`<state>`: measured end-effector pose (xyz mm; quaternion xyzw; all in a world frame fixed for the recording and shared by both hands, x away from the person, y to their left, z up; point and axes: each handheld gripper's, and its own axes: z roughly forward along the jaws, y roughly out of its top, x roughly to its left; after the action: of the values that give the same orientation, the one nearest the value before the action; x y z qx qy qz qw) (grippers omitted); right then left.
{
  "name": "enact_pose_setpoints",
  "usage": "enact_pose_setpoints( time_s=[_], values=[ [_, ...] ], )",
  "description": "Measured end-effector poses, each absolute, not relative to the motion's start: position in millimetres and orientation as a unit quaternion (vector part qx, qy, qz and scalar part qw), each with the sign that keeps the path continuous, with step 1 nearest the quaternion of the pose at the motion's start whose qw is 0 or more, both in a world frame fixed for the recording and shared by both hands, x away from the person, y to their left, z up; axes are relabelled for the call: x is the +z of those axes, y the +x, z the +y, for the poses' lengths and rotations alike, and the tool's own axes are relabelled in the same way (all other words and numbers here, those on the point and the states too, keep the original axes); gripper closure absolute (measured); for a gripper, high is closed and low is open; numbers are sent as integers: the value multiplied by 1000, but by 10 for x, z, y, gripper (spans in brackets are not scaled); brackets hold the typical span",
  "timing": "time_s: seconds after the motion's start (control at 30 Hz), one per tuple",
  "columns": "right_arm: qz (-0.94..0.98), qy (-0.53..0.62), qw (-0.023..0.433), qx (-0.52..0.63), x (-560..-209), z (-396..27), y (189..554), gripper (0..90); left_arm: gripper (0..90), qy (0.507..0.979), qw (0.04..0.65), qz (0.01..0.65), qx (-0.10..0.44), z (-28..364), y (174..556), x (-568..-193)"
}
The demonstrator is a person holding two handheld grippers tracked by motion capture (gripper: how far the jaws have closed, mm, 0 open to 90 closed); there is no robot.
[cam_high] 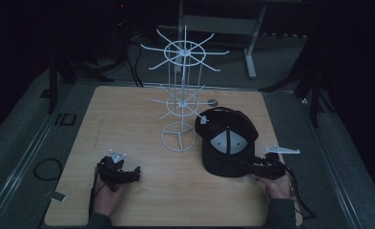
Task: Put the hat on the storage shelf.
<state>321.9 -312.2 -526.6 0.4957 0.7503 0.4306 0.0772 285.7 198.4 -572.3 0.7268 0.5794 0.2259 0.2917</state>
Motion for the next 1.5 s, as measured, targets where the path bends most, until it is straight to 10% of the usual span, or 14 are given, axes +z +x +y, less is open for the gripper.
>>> enact_pose_setpoints(
  time_s=[1.5],
  values=[
    [765,459,-40,450,-5505,-2786,3310,683,2,727,292,579,226,1985,2857,-5723]
  ],
)
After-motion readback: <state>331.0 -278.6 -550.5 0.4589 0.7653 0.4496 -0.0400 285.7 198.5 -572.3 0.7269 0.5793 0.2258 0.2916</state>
